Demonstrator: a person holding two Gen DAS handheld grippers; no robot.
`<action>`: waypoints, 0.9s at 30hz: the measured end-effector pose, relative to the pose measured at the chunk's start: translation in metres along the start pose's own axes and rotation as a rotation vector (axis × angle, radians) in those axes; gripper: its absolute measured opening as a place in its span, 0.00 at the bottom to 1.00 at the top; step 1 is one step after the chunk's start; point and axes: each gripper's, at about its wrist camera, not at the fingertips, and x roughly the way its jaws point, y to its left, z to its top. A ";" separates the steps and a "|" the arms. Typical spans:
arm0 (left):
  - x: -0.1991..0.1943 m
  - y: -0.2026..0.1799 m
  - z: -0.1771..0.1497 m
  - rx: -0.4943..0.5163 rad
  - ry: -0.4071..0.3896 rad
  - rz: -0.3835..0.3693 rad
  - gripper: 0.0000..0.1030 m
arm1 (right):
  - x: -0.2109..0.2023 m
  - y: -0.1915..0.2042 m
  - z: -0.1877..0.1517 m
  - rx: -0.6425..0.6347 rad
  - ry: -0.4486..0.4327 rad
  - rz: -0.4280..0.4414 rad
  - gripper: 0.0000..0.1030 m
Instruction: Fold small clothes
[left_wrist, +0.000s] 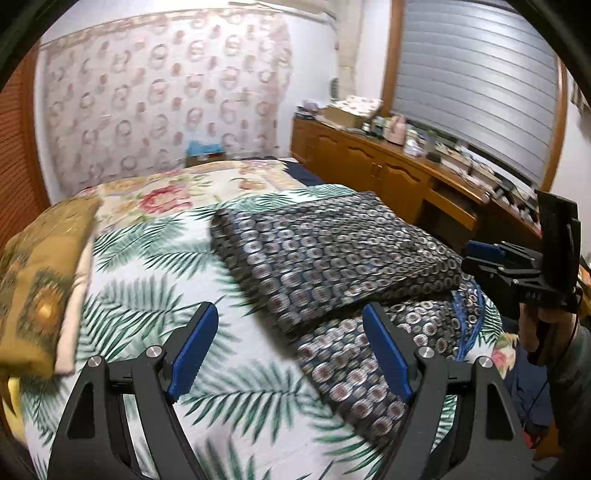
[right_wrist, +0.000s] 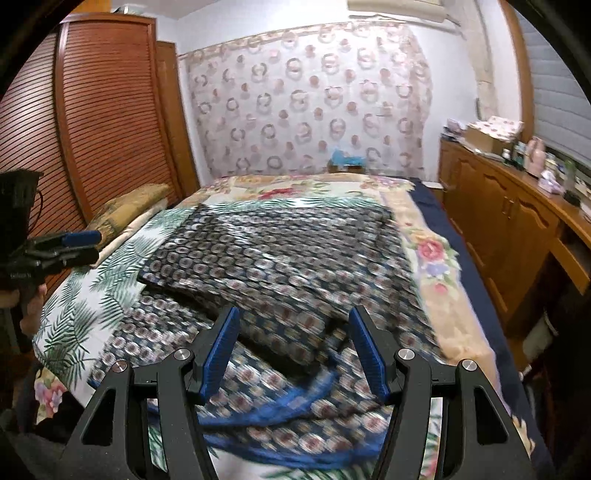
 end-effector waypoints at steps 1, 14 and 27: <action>-0.004 0.005 -0.003 -0.013 -0.006 0.006 0.79 | 0.004 0.005 0.004 -0.010 0.004 0.013 0.62; -0.038 0.043 -0.030 -0.067 -0.058 0.076 0.79 | 0.087 0.089 0.053 -0.197 0.115 0.178 0.62; -0.047 0.050 -0.039 -0.070 -0.078 0.091 0.79 | 0.153 0.122 0.066 -0.288 0.251 0.174 0.62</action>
